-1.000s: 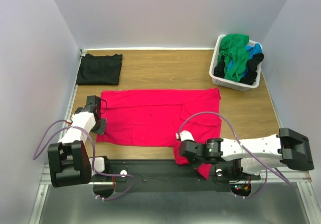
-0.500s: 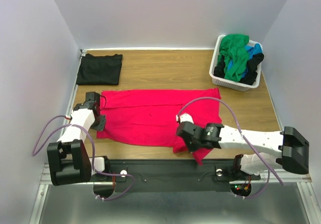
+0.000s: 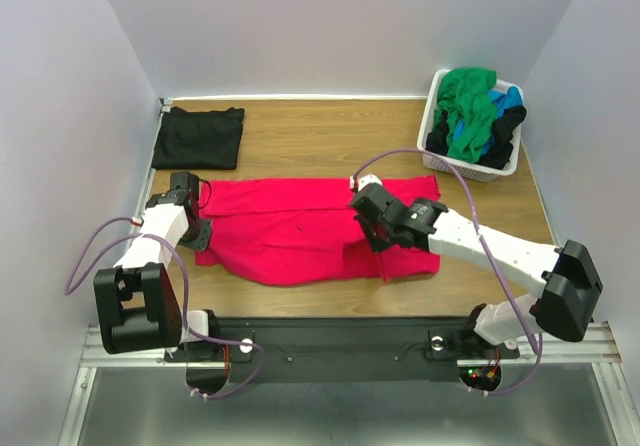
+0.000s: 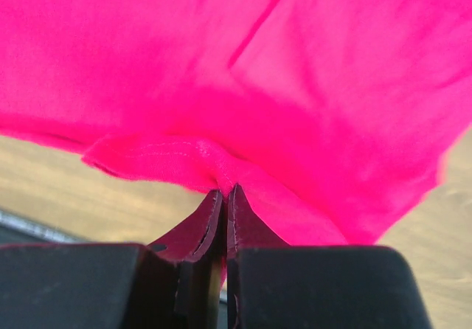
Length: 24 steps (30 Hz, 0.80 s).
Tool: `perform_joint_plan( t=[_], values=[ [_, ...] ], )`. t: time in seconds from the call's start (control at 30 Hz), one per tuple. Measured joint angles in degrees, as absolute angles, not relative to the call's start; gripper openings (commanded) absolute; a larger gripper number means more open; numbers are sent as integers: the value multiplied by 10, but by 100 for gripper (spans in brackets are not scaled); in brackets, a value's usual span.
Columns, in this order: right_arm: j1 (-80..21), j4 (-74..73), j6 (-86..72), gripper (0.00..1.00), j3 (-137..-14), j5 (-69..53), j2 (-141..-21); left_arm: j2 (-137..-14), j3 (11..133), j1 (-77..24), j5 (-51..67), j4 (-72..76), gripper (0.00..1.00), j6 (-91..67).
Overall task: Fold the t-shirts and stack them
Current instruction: Fold the tshirt
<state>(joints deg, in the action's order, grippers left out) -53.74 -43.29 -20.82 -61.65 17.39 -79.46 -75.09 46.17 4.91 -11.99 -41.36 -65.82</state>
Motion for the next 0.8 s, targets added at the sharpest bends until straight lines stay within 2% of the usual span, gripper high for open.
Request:
perform_joint_plan(
  t=[0.43,0.8],
  values=[
    [-419,-387,-55,0,-682,164,-827,-801,532,49,-109,-420,14,-657],
    [-356,-366,-10,0,-720,145,-891,-884,609,49,-99,-419,14,-654]
  ],
)
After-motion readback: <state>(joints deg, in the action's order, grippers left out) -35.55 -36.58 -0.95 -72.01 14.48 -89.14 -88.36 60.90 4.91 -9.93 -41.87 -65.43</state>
